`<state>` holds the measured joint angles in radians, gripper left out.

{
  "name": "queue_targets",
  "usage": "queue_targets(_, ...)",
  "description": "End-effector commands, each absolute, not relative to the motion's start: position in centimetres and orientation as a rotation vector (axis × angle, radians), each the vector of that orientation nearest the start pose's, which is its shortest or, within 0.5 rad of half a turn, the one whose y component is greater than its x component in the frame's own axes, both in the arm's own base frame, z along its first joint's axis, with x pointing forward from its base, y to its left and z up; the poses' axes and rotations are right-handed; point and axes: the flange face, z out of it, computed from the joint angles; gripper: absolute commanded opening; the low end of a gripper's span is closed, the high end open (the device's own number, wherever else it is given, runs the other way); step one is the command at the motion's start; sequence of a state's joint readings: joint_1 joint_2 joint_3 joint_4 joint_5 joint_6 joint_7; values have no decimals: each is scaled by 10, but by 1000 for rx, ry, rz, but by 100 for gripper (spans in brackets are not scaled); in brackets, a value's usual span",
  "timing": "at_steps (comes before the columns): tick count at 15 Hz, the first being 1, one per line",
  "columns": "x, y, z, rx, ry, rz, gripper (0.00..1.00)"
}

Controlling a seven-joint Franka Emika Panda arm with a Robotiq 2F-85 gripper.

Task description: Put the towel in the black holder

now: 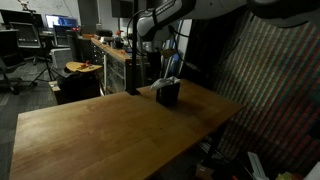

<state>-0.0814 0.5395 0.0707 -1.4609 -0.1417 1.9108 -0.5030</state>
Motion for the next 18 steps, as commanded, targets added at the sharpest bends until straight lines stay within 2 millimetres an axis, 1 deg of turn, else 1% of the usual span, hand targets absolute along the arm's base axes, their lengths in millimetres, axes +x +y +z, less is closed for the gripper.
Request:
queue_targets(1,705,-27,363,-3107,-998,132,100)
queue_targets(4,711,-21,353,-3099,-1146,112,100)
queue_targets(8,718,-25,338,-3080,-1300,130,100)
queue_targets(9,719,-27,334,-3081,-1318,140,94)
queue_targets(10,720,-32,330,-3089,-1328,149,73)
queue_targets(11,721,-36,328,-3095,-1332,159,69)
queue_targets(12,722,-40,327,-3105,-1336,163,69)
queue_targets(14,725,-47,327,-3122,-1341,157,53)
queue_targets(15,727,-50,331,-3132,-1334,143,43)
queue_targets(16,728,-53,335,-3140,-1319,130,37)
queue_targets(18,730,-57,342,-3155,-1305,112,21)
